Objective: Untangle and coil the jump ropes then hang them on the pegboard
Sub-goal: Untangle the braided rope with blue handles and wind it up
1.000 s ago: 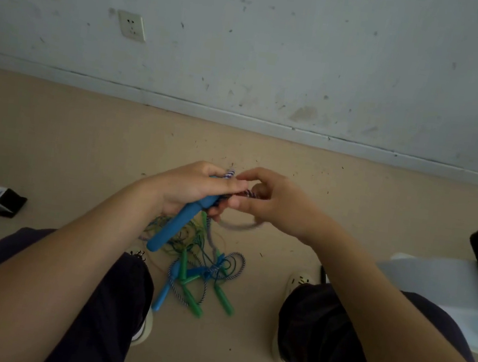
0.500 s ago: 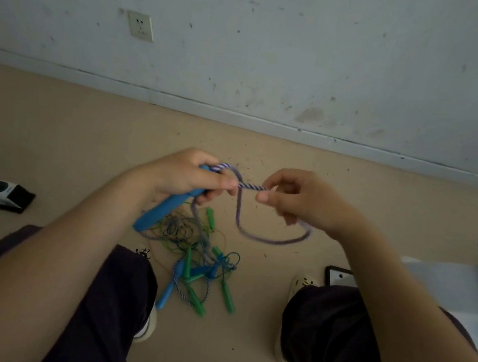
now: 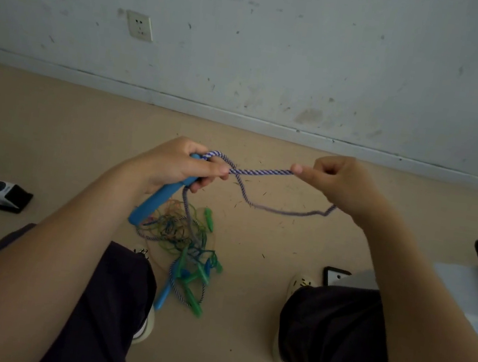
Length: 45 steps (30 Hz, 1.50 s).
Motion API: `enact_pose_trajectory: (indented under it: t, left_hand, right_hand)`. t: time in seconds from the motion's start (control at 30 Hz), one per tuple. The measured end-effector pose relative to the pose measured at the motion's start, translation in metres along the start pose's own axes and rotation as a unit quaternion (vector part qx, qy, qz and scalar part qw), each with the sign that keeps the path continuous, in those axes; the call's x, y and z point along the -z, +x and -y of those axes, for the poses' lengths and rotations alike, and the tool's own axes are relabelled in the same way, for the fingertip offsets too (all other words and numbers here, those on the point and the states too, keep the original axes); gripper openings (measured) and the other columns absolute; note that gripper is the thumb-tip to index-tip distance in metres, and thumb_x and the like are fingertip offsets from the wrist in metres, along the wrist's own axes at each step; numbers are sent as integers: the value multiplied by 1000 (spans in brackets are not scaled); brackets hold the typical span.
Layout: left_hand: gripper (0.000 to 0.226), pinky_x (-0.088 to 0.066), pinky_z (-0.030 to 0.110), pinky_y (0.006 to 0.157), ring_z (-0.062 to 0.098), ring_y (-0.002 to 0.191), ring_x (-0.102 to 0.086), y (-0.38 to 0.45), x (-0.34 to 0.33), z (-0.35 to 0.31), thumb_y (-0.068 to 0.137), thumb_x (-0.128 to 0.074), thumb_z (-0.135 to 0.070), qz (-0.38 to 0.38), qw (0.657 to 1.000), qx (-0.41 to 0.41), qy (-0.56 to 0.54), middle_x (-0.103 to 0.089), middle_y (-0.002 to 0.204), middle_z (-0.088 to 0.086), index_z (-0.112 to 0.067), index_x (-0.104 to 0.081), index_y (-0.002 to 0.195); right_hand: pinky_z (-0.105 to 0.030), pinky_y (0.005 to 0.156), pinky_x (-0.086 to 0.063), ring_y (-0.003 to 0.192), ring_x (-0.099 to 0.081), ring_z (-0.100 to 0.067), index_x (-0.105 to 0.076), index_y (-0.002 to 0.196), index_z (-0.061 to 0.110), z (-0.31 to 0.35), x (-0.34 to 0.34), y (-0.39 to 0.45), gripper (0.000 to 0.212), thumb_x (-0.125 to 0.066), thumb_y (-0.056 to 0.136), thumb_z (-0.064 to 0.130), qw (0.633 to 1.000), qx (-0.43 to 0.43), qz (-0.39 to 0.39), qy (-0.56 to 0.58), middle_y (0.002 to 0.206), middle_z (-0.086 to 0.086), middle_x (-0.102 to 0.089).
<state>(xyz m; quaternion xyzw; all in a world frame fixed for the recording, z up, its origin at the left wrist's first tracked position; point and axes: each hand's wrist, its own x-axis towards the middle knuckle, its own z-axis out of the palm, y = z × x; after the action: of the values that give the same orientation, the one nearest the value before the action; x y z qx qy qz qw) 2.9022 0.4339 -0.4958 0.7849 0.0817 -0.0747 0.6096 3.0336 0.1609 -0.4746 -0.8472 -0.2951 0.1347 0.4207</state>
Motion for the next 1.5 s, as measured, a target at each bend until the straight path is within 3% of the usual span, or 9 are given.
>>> enact_pose_trajectory:
  t: [0.13,0.27,0.57,0.73,0.9,1.07,1.2,1.37,1.5]
  left_hand:
    - [14,-50,23,58,11,57,-55,2,-19,2,88,-75,-36,18,1000,-3,6,-61,64,-3,-24,-78,84]
    - [22,-49,23,54,13,57,-56,3,-36,-1,87,-76,-35,35,999,3,6,-64,65,0,-14,-75,83]
    - [20,-47,33,61,15,54,-51,-4,6,-2,89,-73,-31,-58,998,-9,-19,-57,62,3,-12,-78,86]
    - [15,-48,24,54,13,54,-53,-2,-27,-2,92,-71,-26,-4,1000,-5,4,-60,61,1,-20,-78,81]
    - [16,-49,25,55,14,55,-55,2,-28,-8,93,-71,-27,29,999,11,11,-64,65,3,-21,-78,80]
    - [13,-50,22,62,12,61,-60,0,6,-2,89,-73,-37,-45,997,12,68,-68,67,-2,-26,-80,84]
    - [14,-50,18,58,9,58,-59,1,-6,2,89,-74,-36,-20,999,7,46,-66,65,-5,-24,-80,84]
    - [18,-50,21,58,11,59,-59,7,-35,1,91,-72,-34,44,998,21,42,-67,67,0,-17,-77,86]
    - [16,-51,18,60,10,59,-60,8,-20,-4,92,-71,-34,13,998,22,50,-68,68,-2,-22,-80,87]
  right_hand:
    - [-31,48,-46,48,-44,-13,-61,67,21,3,-25,-3,64,-66,58,84,993,-20,108,-32,52,6,-47]
    - [-16,49,-35,47,-38,-2,-66,70,22,12,-61,-5,35,-68,82,55,983,46,178,-17,49,15,-44]
    - [-26,53,-35,49,-37,-12,-67,72,18,2,1,-2,40,-59,85,55,997,34,59,41,53,3,-42]
    - [-20,52,-40,49,-44,-4,-70,84,26,13,-38,-4,30,-62,84,56,989,43,139,-1,54,10,-51]
    - [-17,53,-36,51,-40,-3,-66,74,26,19,-52,-2,27,-58,96,38,984,86,148,-41,56,13,-48]
    - [-22,53,-37,50,-40,-7,-68,75,22,2,-1,-1,38,-56,85,56,997,55,51,-2,53,11,-45]
    - [-27,57,-44,52,-46,-7,-70,84,27,8,-14,-5,45,-50,82,67,994,38,103,-22,54,13,-53]
    - [-10,52,-38,49,-47,2,-68,80,23,19,-57,-7,26,-59,94,42,980,50,185,-62,52,16,-53]
    - [-15,55,-42,52,-44,0,-61,77,21,16,-30,-3,29,-51,99,37,988,58,103,-95,61,11,-51]
